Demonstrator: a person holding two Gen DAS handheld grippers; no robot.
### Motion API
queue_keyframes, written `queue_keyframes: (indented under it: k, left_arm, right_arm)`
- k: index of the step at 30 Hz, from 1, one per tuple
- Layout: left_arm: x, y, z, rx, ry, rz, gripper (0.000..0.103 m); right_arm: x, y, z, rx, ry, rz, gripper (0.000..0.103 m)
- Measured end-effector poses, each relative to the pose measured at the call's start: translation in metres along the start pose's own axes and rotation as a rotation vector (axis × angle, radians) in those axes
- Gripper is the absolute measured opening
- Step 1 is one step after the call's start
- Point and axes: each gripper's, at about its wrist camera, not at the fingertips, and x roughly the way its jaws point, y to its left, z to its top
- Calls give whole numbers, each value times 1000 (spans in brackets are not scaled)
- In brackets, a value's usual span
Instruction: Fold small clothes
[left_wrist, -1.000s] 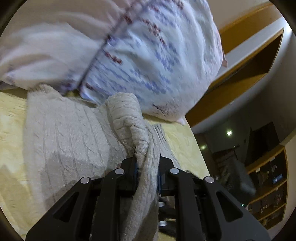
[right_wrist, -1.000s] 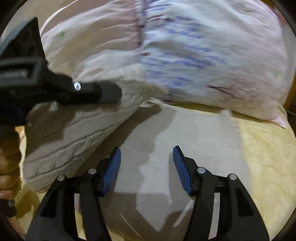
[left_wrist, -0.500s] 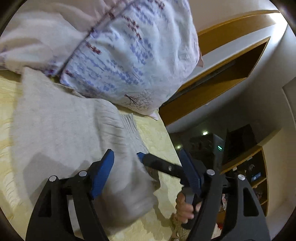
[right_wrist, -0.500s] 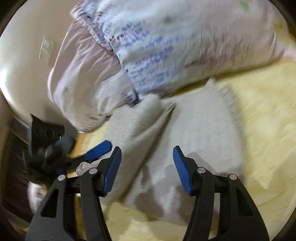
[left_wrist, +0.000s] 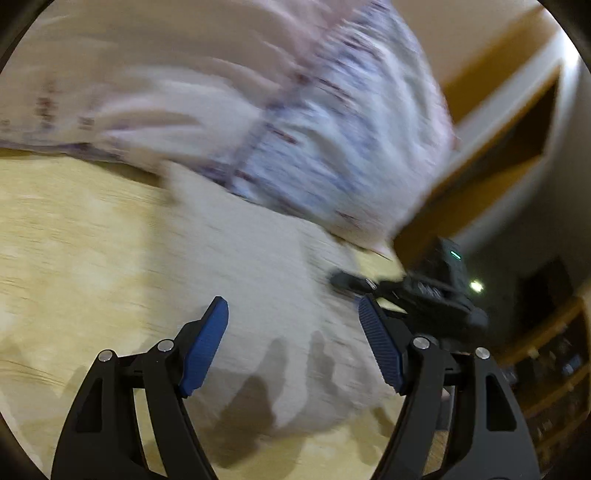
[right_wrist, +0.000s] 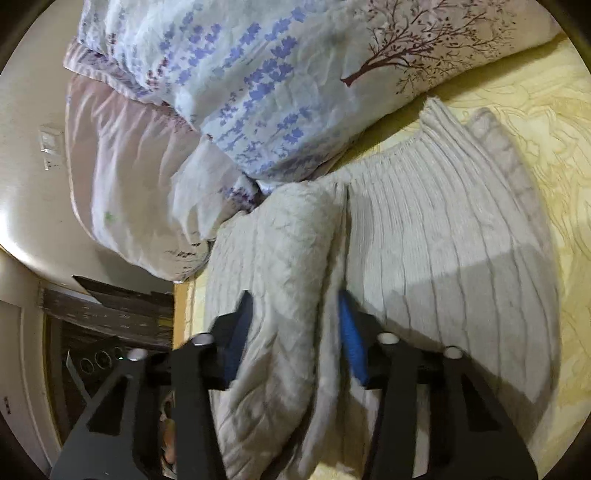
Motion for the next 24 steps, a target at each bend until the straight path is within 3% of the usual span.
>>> queue_keyframes:
  k: [4, 9, 19, 24]
  left_arm:
    - [9, 27, 9, -100, 22, 58, 76]
    - [23, 38, 9, -169, 63, 12, 81]
    - [43, 8, 0, -97, 111, -49, 81]
    - [54, -5, -8, -55, 143, -54, 80]
  right_arm:
    - [-4, 12, -1, -82, -60, -22, 15]
    - [-34, 27, 1, -175, -140, -65, 14]
    - [-87, -5, 10, -209, -267, -308, 14]
    - [-83, -33, 12, -173, -253, -370, 14]
